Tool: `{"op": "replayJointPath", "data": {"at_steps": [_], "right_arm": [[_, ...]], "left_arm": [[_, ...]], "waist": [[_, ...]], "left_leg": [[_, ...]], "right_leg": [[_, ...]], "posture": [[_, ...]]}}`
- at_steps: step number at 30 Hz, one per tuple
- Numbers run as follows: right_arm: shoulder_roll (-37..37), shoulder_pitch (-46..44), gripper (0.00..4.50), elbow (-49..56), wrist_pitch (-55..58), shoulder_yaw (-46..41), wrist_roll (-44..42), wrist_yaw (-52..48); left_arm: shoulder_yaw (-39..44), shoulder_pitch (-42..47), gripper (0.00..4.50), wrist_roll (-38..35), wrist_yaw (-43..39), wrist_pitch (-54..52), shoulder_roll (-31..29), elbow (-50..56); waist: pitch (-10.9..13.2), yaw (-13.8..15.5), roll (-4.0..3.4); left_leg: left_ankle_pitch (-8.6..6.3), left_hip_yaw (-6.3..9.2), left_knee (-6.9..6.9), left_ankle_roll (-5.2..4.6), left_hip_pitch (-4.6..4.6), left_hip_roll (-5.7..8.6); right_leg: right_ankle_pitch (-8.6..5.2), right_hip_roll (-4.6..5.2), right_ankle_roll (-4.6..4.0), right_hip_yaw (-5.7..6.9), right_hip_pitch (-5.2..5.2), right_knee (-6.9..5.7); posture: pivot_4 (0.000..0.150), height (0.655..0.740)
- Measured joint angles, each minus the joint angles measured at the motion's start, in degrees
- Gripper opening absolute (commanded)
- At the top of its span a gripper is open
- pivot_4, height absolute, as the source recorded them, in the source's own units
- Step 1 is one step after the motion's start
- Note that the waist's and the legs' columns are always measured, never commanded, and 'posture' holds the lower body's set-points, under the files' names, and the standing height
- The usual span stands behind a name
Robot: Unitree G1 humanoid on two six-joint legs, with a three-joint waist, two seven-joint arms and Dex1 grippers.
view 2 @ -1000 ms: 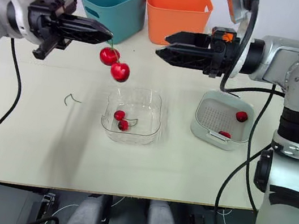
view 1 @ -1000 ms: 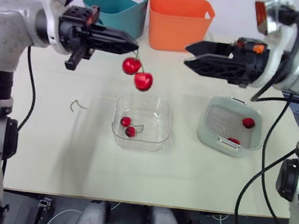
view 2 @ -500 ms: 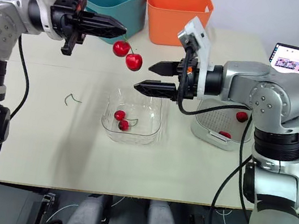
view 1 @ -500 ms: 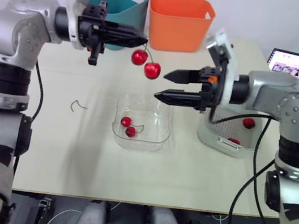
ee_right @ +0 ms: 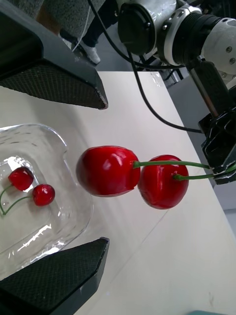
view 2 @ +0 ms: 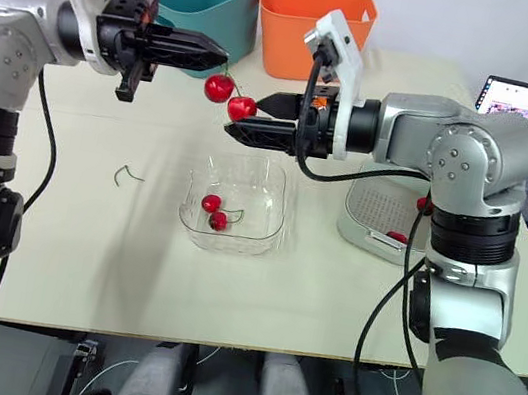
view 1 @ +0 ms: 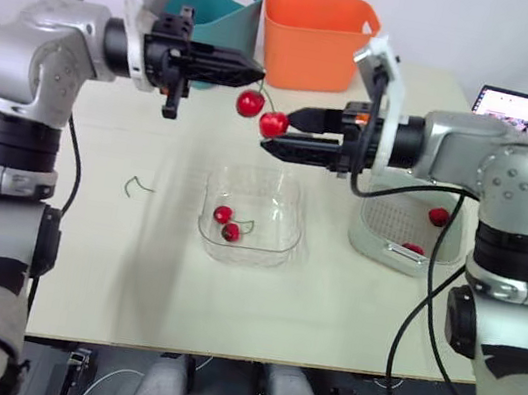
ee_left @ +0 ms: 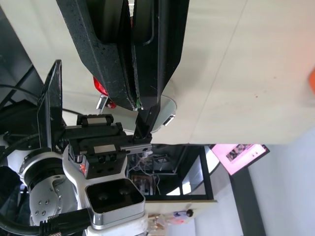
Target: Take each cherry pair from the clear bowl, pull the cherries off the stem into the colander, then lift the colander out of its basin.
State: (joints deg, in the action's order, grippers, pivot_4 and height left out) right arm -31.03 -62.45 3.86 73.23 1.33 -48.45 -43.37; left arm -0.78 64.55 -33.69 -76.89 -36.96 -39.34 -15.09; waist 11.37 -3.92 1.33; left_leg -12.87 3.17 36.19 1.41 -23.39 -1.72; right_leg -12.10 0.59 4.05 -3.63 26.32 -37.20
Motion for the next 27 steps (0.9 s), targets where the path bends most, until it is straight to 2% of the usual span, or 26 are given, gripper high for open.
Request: {"op": "replayJointPath", "data": {"at_steps": [3,6,13,14,15,27], "right_arm": [[1.17,-0.79,4.49,-0.98,0.59,0.07,0.0,0.7],[2.32,-1.57,3.89,-1.52,1.34,0.04,0.04,1.63],[3.61,-1.58,1.34,-2.02,2.46,0.07,0.35,3.24],[3.59,-1.58,1.0,-2.0,2.64,0.07,0.35,3.25],[3.57,-1.58,0.86,-1.97,2.76,0.07,0.34,3.22],[0.55,1.53,0.86,1.94,3.53,1.86,0.15,-0.3]], "left_arm": [[0.0,-0.48,0.0,-0.01,0.94,0.03,0.88,0.24],[0.0,-0.79,0.0,-0.02,1.67,0.03,1.42,0.29],[0.04,-1.18,0.0,-0.06,2.8,0.06,1.9,1.59],[0.06,-1.18,0.0,-0.06,2.96,0.07,2.02,1.59],[0.06,-1.18,0.0,-0.06,3.1,0.09,2.13,1.59],[0.65,-0.14,0.0,1.9,4.77,3.03,3.25,-3.06]], "waist": [[0.0,0.01,0.0],[0.0,-0.05,0.0],[0.0,0.01,0.0],[0.0,-0.01,0.0],[0.0,-0.02,0.0],[-0.01,-0.09,0.01]], "left_leg": [[0.0,0.0,0.0,0.0,0.0,0.0],[0.0,0.01,0.0,0.0,0.0,0.0],[0.0,0.01,0.0,0.0,0.0,0.0],[0.0,0.01,0.0,0.0,0.0,0.0],[0.0,0.01,0.0,0.0,0.0,0.0],[0.0,0.01,0.0,0.0,0.01,0.0]], "right_leg": [[0.01,0.0,-0.01,0.0,0.01,-0.01],[0.01,0.0,-0.01,0.0,0.01,-0.01],[0.01,0.0,-0.01,0.0,0.0,-0.01],[0.01,0.0,-0.01,0.0,0.0,-0.01],[0.01,0.0,-0.01,0.0,0.0,-0.01],[0.01,0.0,0.0,0.0,-0.01,0.0]], "posture": [[0.15,0.74],[0.15,0.74],[0.15,0.74],[0.15,0.74],[0.15,0.74],[0.15,0.74]]}}
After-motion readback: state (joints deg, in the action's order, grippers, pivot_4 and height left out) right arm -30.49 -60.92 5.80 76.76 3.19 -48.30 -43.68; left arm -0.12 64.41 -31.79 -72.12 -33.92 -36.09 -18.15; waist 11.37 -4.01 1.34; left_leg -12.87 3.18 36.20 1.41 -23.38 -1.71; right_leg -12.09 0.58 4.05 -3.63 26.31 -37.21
